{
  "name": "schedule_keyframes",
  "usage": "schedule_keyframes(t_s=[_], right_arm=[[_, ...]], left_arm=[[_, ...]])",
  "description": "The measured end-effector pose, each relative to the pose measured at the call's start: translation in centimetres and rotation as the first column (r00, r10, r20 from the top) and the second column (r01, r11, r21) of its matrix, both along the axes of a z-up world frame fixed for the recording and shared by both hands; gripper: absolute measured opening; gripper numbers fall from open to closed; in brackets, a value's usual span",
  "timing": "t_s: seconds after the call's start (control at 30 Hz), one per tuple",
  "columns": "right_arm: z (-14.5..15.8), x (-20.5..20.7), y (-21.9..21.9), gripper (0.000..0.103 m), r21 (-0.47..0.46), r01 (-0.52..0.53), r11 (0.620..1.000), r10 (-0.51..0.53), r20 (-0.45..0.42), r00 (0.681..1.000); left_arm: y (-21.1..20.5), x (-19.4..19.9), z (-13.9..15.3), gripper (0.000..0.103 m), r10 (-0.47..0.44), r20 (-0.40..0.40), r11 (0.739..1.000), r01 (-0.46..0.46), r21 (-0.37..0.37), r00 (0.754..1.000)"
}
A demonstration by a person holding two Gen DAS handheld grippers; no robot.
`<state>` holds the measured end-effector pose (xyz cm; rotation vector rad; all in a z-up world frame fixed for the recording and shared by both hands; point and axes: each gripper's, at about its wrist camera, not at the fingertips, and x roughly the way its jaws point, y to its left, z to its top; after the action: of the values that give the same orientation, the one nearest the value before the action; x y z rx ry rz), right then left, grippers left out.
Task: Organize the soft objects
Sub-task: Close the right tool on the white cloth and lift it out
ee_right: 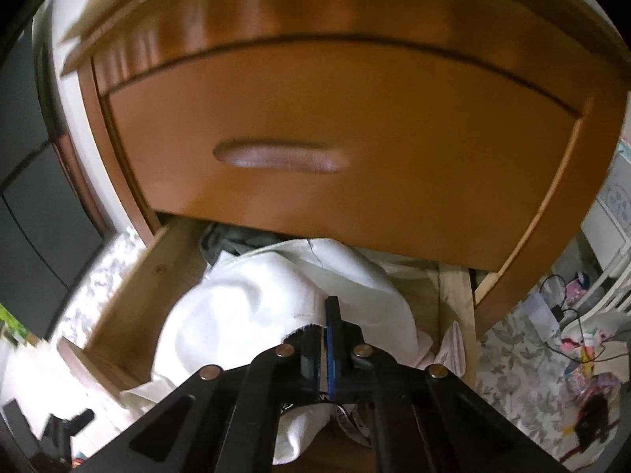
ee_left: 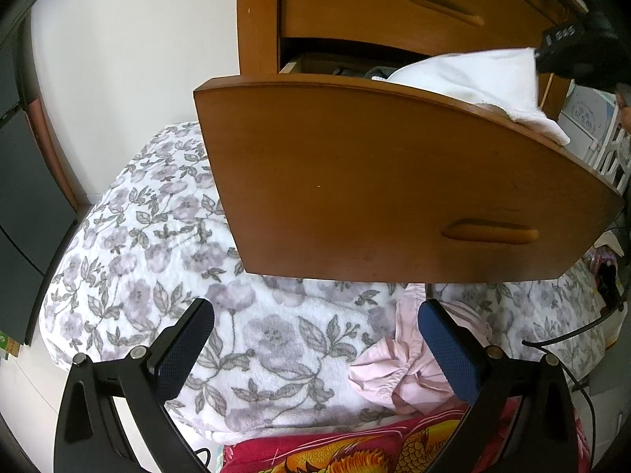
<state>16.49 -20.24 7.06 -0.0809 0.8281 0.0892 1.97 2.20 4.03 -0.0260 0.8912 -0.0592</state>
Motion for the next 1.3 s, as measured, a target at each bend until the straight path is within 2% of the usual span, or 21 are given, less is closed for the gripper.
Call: schedule_keyframes(t_s=[0.17, 0.47, 0.7, 0.97, 1.3], right_arm=[[2.7, -2.2, -0.2, 0.001, 0.052, 0.003, 0.999, -0.007, 0.064, 0.998], [8.7, -6.6, 0.7, 0.001, 0.089, -0.055, 0.995, 0.037, 0.202, 0.979], [11.9, -9.4, 0.5, 0.001, 0.127, -0.070, 0.989, 0.035, 0.255, 0.966], [16.0, -13.3, 0.3, 0.001, 0.129, -0.105, 0.986, 0.054, 0.349, 0.935], [20.2, -18.0, -0.6, 0.001, 0.105, -0.100, 0.989, 0.049, 0.411, 0.910]], left_arm=[[0.0, -0.3, 0.2, 0.103, 0.002, 0.011, 1.000, -0.002, 0.005, 1.000], [-0.2, -0.8, 0.7, 0.103, 0.006, 0.043, 1.000, -0.007, 0.023, 0.999], [-0.1, -1.3, 1.2, 0.103, 0.011, 0.077, 0.999, -0.014, 0.032, 0.997], [-0.2, -1.9, 1.7, 0.103, 0.013, 0.108, 0.999, -0.017, 0.037, 0.994], [-0.4, -2.9, 2.1, 0.103, 0.006, 0.128, 0.999, -0.013, 0.050, 0.992]])
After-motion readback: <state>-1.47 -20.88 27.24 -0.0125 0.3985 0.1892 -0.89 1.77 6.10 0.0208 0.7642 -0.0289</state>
